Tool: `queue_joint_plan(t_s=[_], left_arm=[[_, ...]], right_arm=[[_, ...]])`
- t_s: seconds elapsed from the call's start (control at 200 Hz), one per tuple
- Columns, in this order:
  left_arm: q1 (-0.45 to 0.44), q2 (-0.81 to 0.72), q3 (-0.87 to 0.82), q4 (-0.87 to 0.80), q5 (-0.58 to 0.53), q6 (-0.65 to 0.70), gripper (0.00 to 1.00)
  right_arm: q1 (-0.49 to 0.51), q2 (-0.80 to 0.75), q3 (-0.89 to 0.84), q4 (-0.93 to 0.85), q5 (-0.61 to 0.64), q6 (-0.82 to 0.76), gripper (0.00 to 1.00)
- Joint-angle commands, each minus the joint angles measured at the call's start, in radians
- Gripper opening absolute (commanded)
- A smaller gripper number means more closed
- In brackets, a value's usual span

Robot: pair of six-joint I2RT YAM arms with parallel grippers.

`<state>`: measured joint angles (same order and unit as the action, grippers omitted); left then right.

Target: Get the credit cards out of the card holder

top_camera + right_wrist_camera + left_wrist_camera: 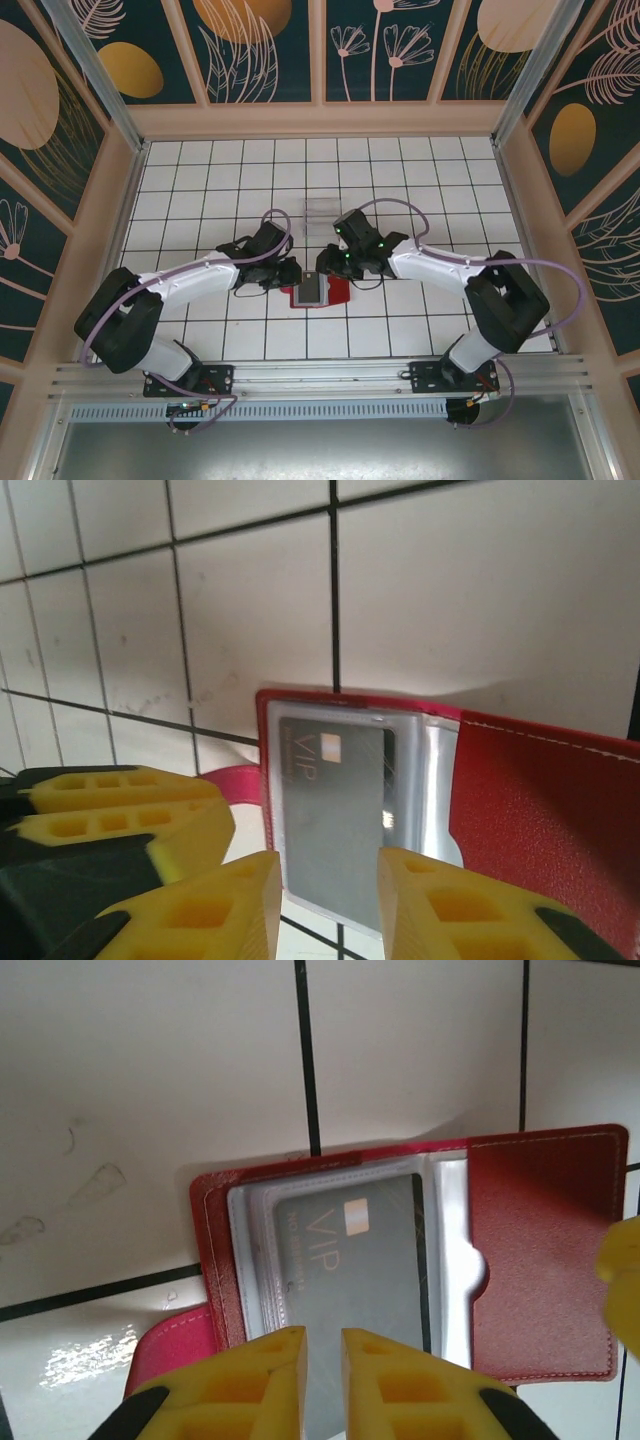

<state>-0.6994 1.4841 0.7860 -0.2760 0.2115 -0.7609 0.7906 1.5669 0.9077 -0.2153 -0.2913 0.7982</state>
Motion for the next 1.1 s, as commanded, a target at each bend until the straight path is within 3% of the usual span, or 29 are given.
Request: queue_joint_plan(t_s=[0.0, 0.275, 0.651, 0.851, 1.096], left_arm=[[0.001, 0.01, -0.029, 0.055, 0.024, -0.03, 0.18], [0.0, 0.024, -0.074, 0.087, 0.048, -0.063, 0.21], [0.001, 0.017, -0.09, 0.109, 0.06, -0.073, 0.28], [0.001, 0.034, -0.068, 0.037, -0.04, -0.044, 0.27], [0.001, 0.061, -0.099, 0.093, -0.011, -0.049, 0.26]], right_arm=[[-0.008, 0.022, -0.057, 0.079, -0.057, 0.011, 0.31], [-0.011, 0.049, -0.179, 0.135, -0.046, 0.017, 0.31], [-0.011, 0.081, -0.203, 0.127, -0.037, 0.006, 0.32], [-0.012, 0.077, -0.201, 0.116, -0.031, 0.008, 0.32], [-0.01, 0.058, -0.197, 0.112, -0.029, 0.017, 0.32]])
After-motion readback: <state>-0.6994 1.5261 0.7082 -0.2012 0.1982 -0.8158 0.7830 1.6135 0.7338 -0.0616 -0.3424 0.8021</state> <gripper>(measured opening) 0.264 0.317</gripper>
